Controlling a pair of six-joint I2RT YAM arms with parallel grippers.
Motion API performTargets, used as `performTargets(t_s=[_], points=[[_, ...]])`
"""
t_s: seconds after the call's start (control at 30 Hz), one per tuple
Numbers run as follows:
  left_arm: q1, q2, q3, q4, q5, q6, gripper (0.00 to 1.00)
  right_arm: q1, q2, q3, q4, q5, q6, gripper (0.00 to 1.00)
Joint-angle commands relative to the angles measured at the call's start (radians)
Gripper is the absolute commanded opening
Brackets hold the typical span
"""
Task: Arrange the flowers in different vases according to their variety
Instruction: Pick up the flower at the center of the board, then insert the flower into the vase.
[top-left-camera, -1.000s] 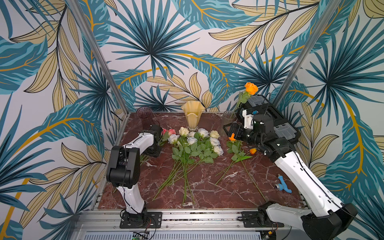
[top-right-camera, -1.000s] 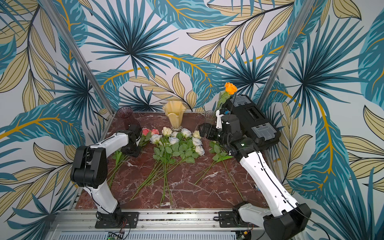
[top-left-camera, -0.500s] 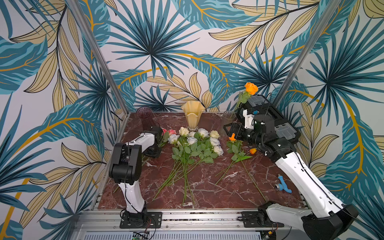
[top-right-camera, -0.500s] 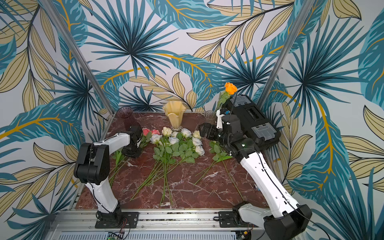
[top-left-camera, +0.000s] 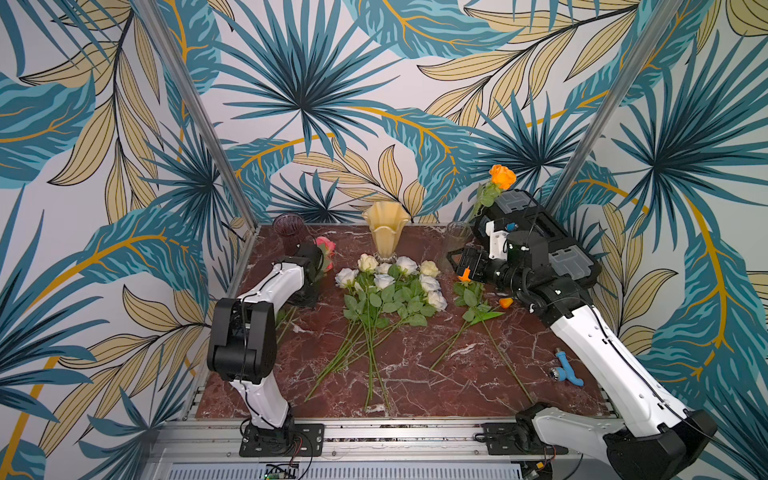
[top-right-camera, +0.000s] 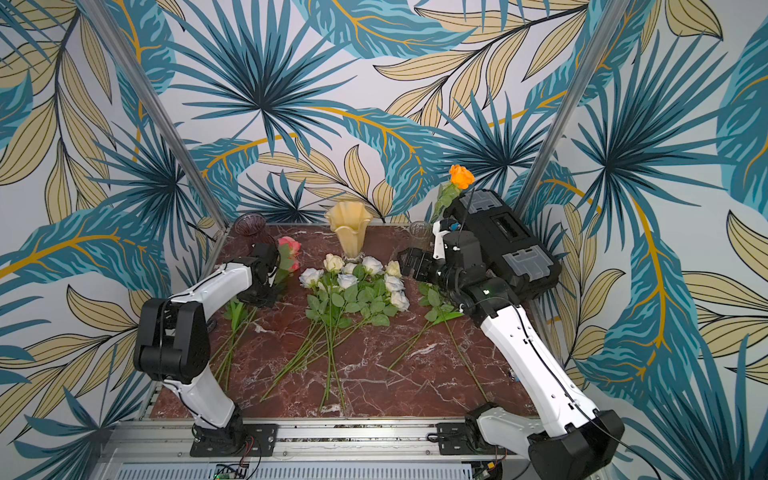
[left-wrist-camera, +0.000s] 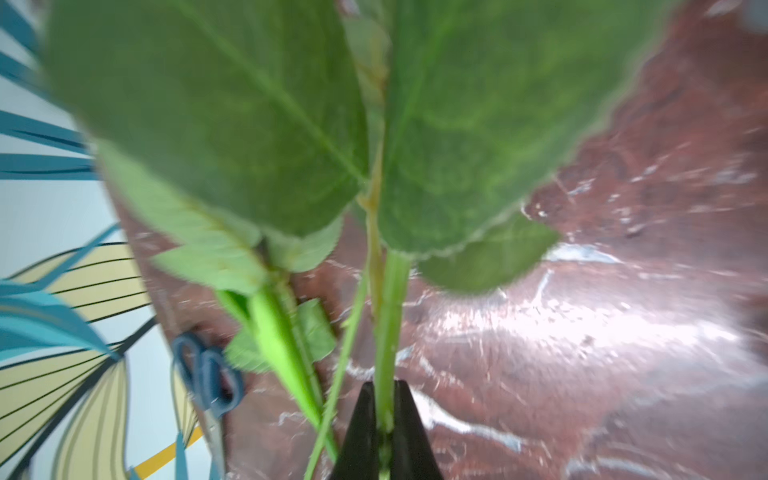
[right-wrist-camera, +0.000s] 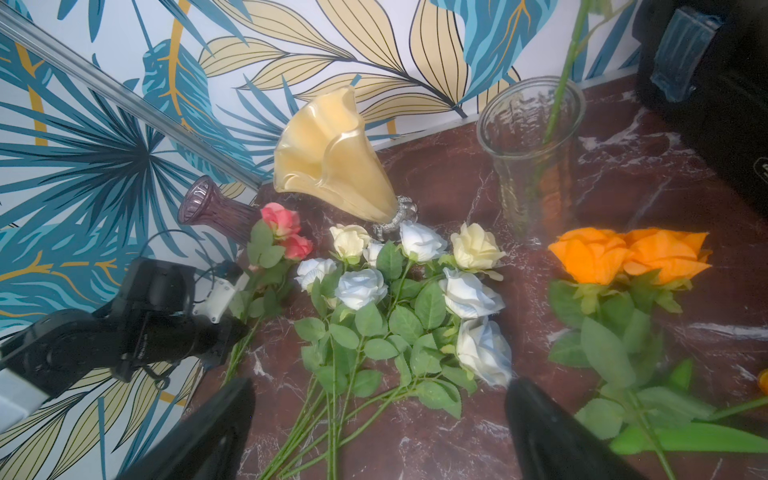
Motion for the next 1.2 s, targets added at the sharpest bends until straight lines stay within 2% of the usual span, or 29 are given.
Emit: performTargets(t_s=[0.0,0.17,0.3,0.47,0.67,0.9,1.17], points=[[-0.030,-0.113,0.019,0.000,-0.014,-0.013,0.00,0.005,-0.012,-0.022,0.021,0.005,0.004,0.99],[-0.054,-0.251,0.036,0.036,0.028,-0.009,0.00,0.006,-0.010,-0.024,0.030,0.002,0.007,0.99],[-0.056,-0.367,0.073,0.120,0.129,0.010,0.00,0.005,-0.011,-0.028,0.037,-0.007,0.008,0.99],[-0.057,-0.459,0.140,0.319,0.271,0.013,0.00,0.005,-0.014,-0.053,0.071,-0.029,0.022,0.99],[-0.053,-0.391,0.333,0.474,0.372,-0.002,0.00,0.005,-0.018,-0.078,0.102,-0.029,0.032,0.99],[-0.043,-0.239,0.589,0.480,0.376,0.071,0.00,0.004,-0.037,-0.099,0.103,-0.017,0.037,0.99],[0.071,-0.189,0.653,0.519,0.361,0.063,0.00,0.006,-0.053,-0.107,0.087,0.005,0.036,0.99]])
